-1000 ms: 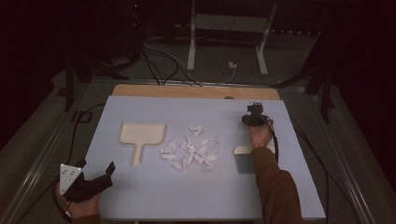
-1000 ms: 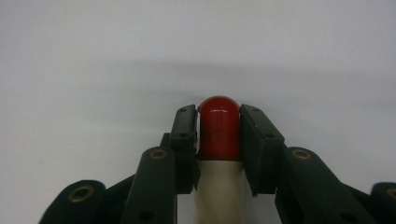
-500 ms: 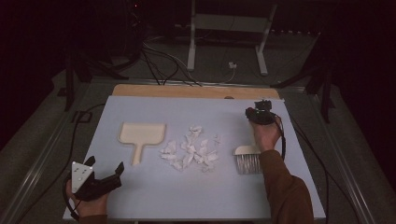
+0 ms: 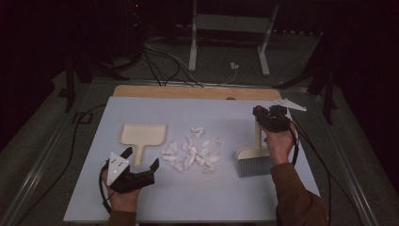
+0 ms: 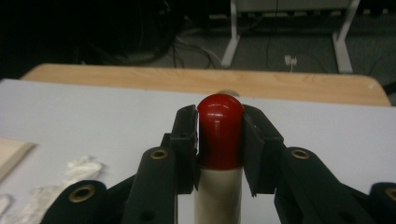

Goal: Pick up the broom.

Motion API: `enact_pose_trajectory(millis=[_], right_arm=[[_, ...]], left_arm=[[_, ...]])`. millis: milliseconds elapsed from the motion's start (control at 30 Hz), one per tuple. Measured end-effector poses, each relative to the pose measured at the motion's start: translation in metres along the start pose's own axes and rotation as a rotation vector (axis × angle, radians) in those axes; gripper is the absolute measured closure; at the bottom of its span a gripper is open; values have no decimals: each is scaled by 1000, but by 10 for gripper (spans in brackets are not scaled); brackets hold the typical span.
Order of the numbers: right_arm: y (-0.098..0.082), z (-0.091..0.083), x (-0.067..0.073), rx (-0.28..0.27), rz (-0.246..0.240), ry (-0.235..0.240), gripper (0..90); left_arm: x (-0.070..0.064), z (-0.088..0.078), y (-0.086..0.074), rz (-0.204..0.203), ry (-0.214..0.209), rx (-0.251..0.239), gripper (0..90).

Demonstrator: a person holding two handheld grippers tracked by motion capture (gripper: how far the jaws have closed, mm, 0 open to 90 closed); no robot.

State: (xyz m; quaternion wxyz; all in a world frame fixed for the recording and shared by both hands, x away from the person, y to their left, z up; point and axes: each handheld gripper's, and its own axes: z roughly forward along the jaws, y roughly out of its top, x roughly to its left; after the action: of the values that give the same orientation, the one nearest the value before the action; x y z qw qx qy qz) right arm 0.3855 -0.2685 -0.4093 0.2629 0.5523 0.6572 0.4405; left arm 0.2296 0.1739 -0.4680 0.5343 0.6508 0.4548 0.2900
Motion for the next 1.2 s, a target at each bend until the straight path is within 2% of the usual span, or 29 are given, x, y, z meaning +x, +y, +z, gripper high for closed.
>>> enact_pose_trajectory(millis=[100, 133, 367, 433, 633, 733, 867, 900, 967, 1033, 1133, 1167, 1200], right_arm=[[0, -10, 2, -21, -9, 3, 695], [1, -20, 5, -42, -5, 15, 715], [-1, -37, 13, -76, -35, 31, 716], [-2, -41, 15, -85, -38, 37, 716], [-5, -57, 27, -116, -54, 73, 717], [-7, -62, 33, -123, -64, 94, 716], [-11, -71, 47, -130, -85, 126, 716], [-11, -71, 47, -130, -85, 126, 716], [-12, -75, 53, -134, -81, 156, 716], [-13, -77, 58, -135, -89, 169, 716], [-13, -79, 65, -140, -107, 187, 716], [-13, -80, 67, -143, -111, 200, 716], [-14, -81, 68, -145, -116, 213, 716]], left_arm=[[-18, 15, 1, 38, -46, 25, 5], [-26, 20, 3, 53, -63, 32, 5], [-63, 53, 9, 69, -168, 54, 8], [-73, 63, 10, 87, -192, 70, 10], [-102, 88, 8, 109, -265, 117, 38], [-118, 99, 8, 119, -312, 159, 62], [-136, 108, 10, 141, -353, 183, 138], [-139, 111, 10, 138, -368, 186, 138], [-145, 115, 10, 137, -407, 210, 178], [-151, 119, 8, 136, -444, 235, 242], [-156, 126, 3, 136, -507, 274, 409], [-156, 132, 0, 136, -528, 316, 437], [-156, 132, 0, 136, -528, 316, 467]])
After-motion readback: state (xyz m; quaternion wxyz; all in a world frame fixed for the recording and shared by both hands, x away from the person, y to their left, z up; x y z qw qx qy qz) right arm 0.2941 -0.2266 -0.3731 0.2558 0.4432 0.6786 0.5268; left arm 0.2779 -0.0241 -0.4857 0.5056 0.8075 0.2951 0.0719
